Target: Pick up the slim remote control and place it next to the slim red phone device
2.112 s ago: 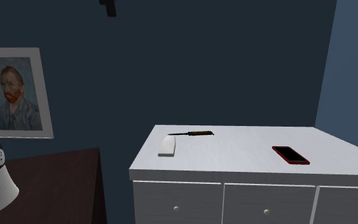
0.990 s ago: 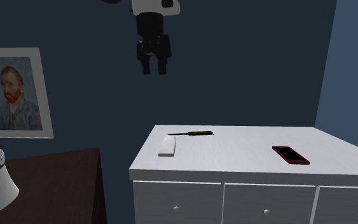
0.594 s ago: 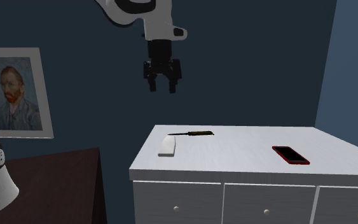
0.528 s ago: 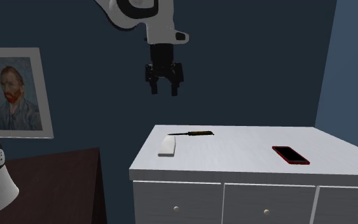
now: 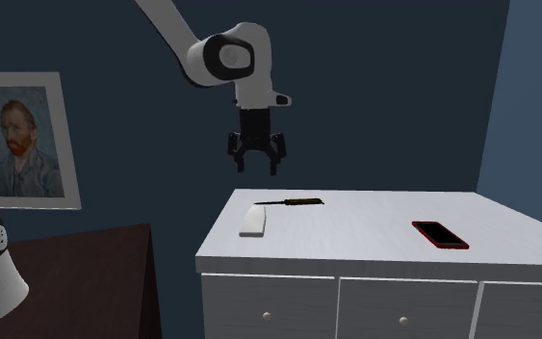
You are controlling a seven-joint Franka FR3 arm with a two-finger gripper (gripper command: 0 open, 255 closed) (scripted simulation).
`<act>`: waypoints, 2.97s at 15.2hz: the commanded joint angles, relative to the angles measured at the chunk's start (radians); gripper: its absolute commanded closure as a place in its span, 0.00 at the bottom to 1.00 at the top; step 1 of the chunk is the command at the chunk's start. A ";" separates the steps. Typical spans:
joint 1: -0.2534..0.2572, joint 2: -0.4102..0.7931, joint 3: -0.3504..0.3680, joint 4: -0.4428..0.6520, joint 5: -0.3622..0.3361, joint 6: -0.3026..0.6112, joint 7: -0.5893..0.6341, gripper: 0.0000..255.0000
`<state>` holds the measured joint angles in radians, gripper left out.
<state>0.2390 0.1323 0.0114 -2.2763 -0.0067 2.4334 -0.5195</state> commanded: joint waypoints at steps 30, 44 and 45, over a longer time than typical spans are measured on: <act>0.075 0.473 0.057 0.217 -0.102 0.227 -0.162 1.00; 0.066 0.376 0.069 0.195 -0.089 0.153 -0.172 1.00; 0.065 0.365 0.071 0.193 -0.087 0.144 -0.173 1.00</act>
<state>0.3055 0.5095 0.0809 -2.0805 -0.0958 2.5867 -0.6905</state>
